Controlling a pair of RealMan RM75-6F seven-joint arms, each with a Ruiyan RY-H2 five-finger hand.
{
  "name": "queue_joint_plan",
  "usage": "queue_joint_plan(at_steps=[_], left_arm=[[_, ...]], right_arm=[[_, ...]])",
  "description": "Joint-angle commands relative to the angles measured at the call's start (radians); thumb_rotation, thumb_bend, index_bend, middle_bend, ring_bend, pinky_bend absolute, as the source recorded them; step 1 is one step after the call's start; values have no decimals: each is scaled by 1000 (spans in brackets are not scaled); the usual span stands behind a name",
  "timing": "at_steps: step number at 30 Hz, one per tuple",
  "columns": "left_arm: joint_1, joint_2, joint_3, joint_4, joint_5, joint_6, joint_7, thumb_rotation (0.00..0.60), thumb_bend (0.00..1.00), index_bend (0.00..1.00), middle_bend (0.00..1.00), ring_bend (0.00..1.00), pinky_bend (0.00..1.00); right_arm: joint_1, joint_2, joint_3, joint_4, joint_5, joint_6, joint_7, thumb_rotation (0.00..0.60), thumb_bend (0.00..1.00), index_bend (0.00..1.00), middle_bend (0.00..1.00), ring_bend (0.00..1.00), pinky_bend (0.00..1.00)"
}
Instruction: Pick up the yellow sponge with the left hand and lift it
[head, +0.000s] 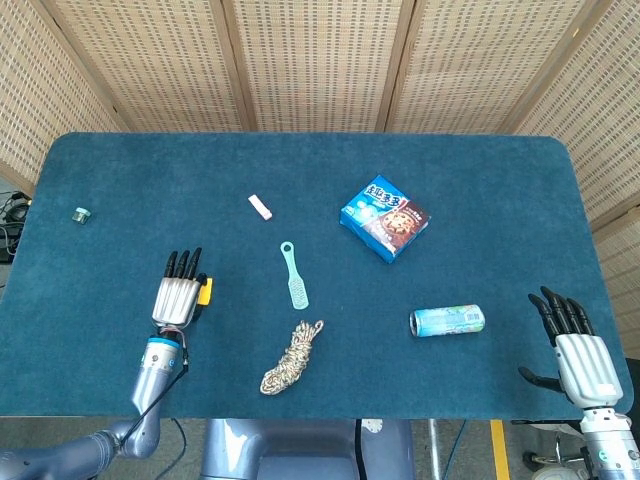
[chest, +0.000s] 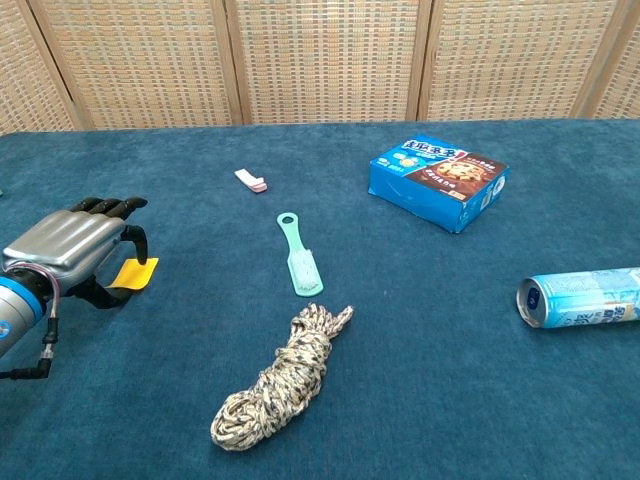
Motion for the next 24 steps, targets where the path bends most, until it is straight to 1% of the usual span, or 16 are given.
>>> queue_joint_plan(at_steps=[1, 8, 12, 14, 24], left_arm=[[1, 0, 2, 2, -3, -9, -6, 600, 319, 430, 0, 0, 0], [4, 4, 1, -1, -5, -19, -27, 600, 410, 488, 0, 0, 0], [5, 1, 1, 0, -6, -20, -24, 600, 410, 510, 0, 0, 0], [6, 1, 2, -2, -5, -20, -28, 600, 426, 525, 0, 0, 0], [9, 7, 2, -3, -2, -20, -33, 600, 467, 532, 0, 0, 0]], right_arm=[[1, 0, -1, 0, 0, -2, -2, 600, 0, 0, 0, 0, 0], [1, -1, -2, -2, -2, -2, -6, 600, 0, 0, 0, 0, 0], [0, -1, -3, -3, -2, -3, -8, 600, 0, 0, 0, 0, 0], [0, 0, -3, -3, -2, -1, -9, 600, 0, 0, 0, 0, 0], [-1, 0, -3, -4, -4, -1, -10, 600, 0, 0, 0, 0, 0]])
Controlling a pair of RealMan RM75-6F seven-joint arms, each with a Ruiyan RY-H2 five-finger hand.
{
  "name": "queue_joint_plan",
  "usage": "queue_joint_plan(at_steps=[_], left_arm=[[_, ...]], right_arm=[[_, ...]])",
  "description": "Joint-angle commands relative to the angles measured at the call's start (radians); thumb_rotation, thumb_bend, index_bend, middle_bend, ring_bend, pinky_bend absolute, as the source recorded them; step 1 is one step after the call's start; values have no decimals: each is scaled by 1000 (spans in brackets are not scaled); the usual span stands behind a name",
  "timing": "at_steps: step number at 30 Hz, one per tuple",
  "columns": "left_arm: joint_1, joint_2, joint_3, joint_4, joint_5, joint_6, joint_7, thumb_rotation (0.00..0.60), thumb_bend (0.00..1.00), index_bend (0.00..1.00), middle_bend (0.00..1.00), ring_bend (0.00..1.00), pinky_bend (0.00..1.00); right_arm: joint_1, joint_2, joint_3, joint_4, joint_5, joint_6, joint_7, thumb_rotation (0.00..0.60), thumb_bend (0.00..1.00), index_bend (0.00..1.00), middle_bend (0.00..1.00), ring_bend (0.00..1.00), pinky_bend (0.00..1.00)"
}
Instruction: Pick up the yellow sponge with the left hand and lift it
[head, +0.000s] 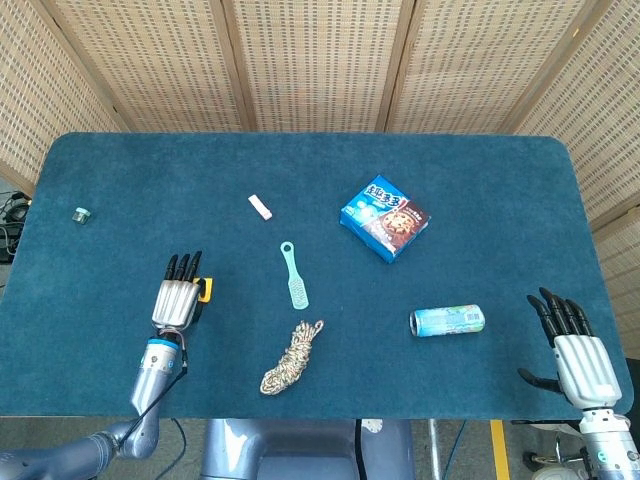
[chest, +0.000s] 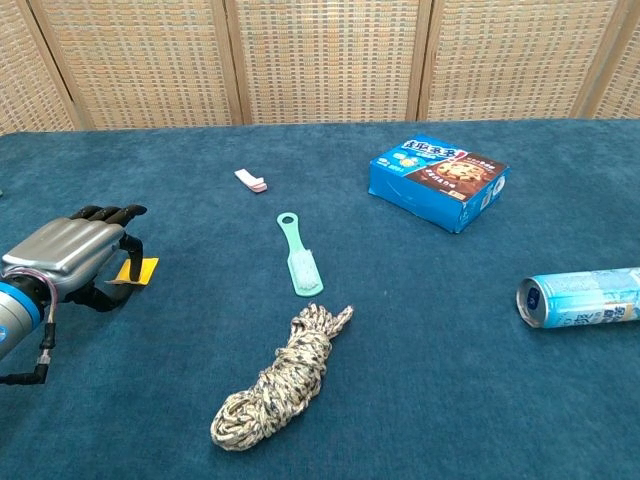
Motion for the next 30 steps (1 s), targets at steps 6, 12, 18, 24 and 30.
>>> queue_joint_plan(at_steps=[6, 12, 18, 24, 30], left_arm=[[1, 2, 0, 1, 2, 0, -2, 600, 467, 532, 0, 0, 0], [-3, 3, -4, 2, 3, -3, -3, 600, 472, 532, 0, 0, 0], [-3, 3, -4, -4, 12, 1, -17, 600, 472, 550, 0, 0, 0], [-2, 0, 2, -5, 21, 8, -18, 600, 473, 579, 0, 0, 0], [-2, 2, -1, -2, 19, 6, -17, 600, 473, 586, 0, 0, 0]], right_arm=[[0, 0, 0, 1, 0, 0, 1, 600, 0, 0, 0, 0, 0], [0, 0, -1, 0, -2, 0, -1, 600, 0, 0, 0, 0, 0], [0, 0, 0, 0, 1, -2, -1, 600, 0, 0, 0, 0, 0], [-1, 1, -1, -1, 0, 0, -1, 600, 0, 0, 0, 0, 0], [0, 0, -1, 1, -1, -1, -2, 600, 0, 0, 0, 0, 0]])
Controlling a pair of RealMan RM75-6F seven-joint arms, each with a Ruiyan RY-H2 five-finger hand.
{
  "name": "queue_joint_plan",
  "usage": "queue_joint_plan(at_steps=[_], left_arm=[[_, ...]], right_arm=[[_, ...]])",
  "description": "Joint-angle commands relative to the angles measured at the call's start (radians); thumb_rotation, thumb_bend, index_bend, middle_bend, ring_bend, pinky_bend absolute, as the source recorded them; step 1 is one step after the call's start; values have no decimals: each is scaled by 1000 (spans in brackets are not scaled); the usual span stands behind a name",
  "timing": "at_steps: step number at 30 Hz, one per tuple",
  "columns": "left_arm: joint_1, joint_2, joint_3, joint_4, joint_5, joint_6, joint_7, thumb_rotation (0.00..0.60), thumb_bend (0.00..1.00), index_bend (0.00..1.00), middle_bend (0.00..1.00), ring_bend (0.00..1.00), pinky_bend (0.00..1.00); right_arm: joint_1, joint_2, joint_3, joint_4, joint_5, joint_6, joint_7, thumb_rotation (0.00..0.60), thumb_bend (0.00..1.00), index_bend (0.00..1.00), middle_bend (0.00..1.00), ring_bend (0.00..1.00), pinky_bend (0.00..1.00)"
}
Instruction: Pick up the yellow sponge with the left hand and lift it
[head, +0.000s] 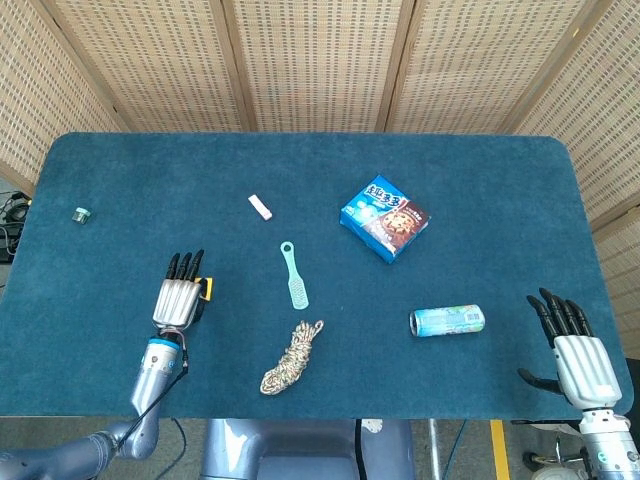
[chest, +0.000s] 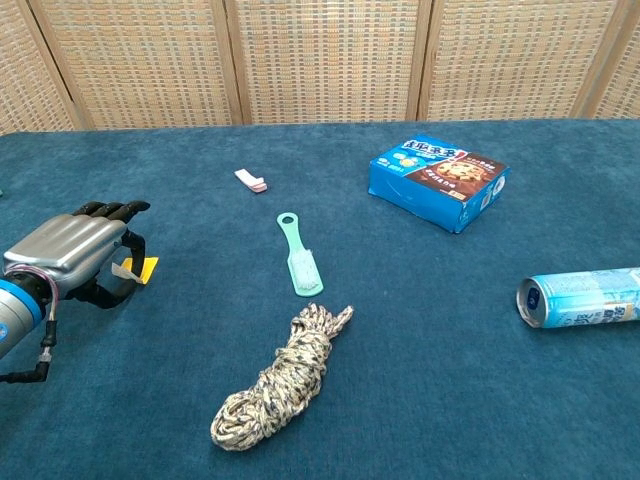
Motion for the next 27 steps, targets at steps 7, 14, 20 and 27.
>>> queue_joint_plan(at_steps=[7, 14, 20, 27], left_arm=[[-1, 0, -2, 10, -5, -8, -2, 600, 473, 594, 0, 0, 0], [-25, -6, -22, 37, -9, -28, -4, 600, 472, 594, 0, 0, 0], [-58, -13, -47, 67, -12, -48, -11, 600, 472, 591, 0, 0, 0], [-88, -23, -66, 100, -25, -76, -12, 600, 472, 586, 0, 0, 0]], right_arm=[[1, -1, 0, 0, 1, -2, -2, 600, 0, 0, 0, 0, 0], [6, -6, 3, 8, 13, -14, -7, 600, 0, 0, 0, 0, 0], [9, -10, 8, 11, 16, -14, -10, 600, 0, 0, 0, 0, 0], [15, -16, 11, 18, 33, -31, -13, 600, 0, 0, 0, 0, 0]])
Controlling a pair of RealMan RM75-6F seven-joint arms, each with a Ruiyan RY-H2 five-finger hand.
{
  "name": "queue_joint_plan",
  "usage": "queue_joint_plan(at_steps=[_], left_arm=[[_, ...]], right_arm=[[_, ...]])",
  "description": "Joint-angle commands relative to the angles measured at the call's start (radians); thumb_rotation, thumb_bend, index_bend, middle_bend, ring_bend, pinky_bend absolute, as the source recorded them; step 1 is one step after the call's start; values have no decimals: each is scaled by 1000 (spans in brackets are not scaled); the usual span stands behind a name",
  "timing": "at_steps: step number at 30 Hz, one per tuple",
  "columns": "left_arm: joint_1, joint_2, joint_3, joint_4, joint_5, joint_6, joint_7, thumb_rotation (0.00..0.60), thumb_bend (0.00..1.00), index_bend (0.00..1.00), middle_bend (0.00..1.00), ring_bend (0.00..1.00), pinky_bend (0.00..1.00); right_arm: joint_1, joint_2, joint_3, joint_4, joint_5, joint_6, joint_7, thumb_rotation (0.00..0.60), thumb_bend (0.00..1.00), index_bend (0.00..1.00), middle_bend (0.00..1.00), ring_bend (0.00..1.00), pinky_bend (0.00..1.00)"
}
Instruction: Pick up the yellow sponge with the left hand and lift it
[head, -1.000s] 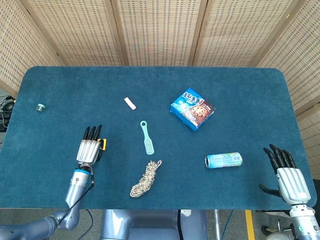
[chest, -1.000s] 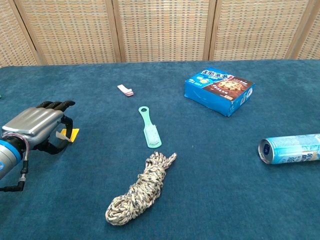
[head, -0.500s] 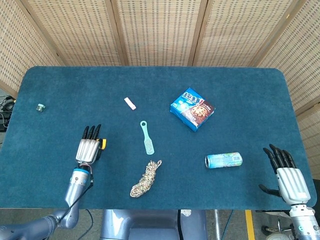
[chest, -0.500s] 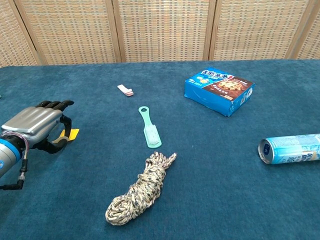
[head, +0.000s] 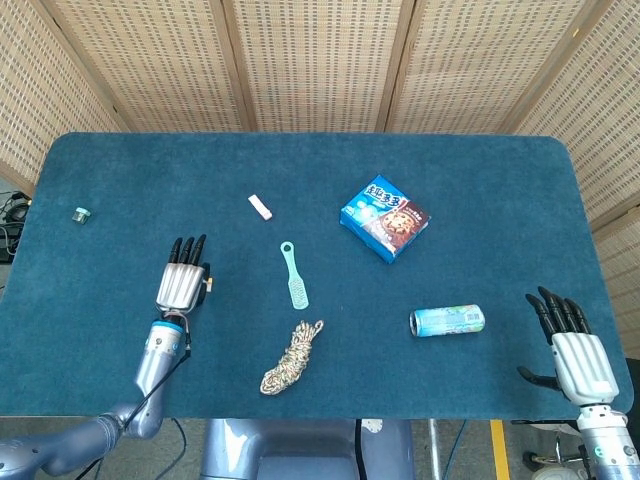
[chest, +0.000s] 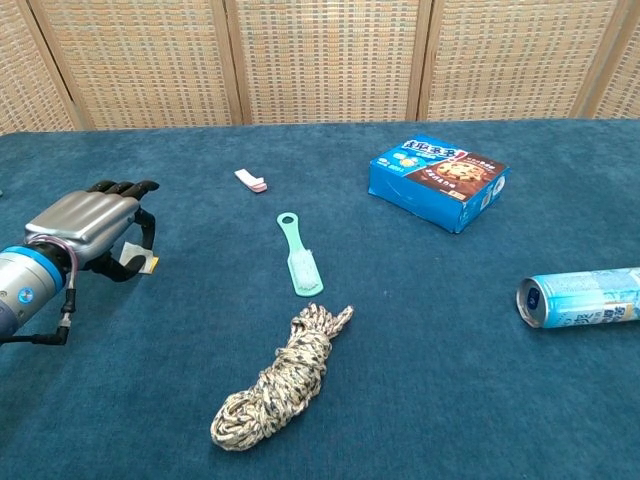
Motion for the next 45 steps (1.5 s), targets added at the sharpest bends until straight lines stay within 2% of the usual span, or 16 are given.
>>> queue_joint_plan(at_steps=[1, 12, 19, 23, 30, 32, 33, 39, 41, 45], left_arm=[[-11, -8, -7, 16, -6, -10, -3, 600, 472, 586, 0, 0, 0], [-79, -32, -53, 87, -16, -36, -18, 600, 468, 583, 0, 0, 0], [-121, -16, -97, 35, -17, -11, -12, 600, 466, 583, 0, 0, 0], [-118, 29, -120, -92, -13, 32, -32, 600, 459, 582, 0, 0, 0], [-85, 105, -121, -256, 4, 68, -100, 600, 432, 581, 0, 0, 0], [-65, 137, -123, -332, 6, 73, -167, 600, 420, 581, 0, 0, 0], [-37, 164, -143, -438, -15, 66, -279, 600, 417, 582, 0, 0, 0], [27, 374, -172, -767, -107, -75, -528, 600, 411, 589, 0, 0, 0], [39, 443, -189, -857, -120, -121, -608, 600, 410, 591, 0, 0, 0], [53, 534, -205, -972, -99, -164, -705, 600, 407, 592, 0, 0, 0]], right_arm=[[1, -1, 1, 2, 3, -2, 0, 600, 0, 0, 0, 0, 0], [8, -8, 2, 8, 12, -15, -7, 600, 0, 0, 0, 0, 0], [10, -11, 5, 14, 18, -19, -4, 600, 0, 0, 0, 0, 0], [8, -9, 4, 13, 14, -14, -1, 600, 0, 0, 0, 0, 0], [6, -7, 3, 12, 7, -5, 2, 600, 0, 0, 0, 0, 0], [5, -7, 5, 12, 8, -3, 5, 600, 0, 0, 0, 0, 0], [5, -6, 3, 13, 10, -5, 4, 600, 0, 0, 0, 0, 0], [-1, -6, -1, 3, -12, 15, -6, 600, 0, 0, 0, 0, 0], [-1, -7, -2, 1, -12, 15, -10, 600, 0, 0, 0, 0, 0], [0, -7, -2, -2, -9, 12, -14, 600, 0, 0, 0, 0, 0]])
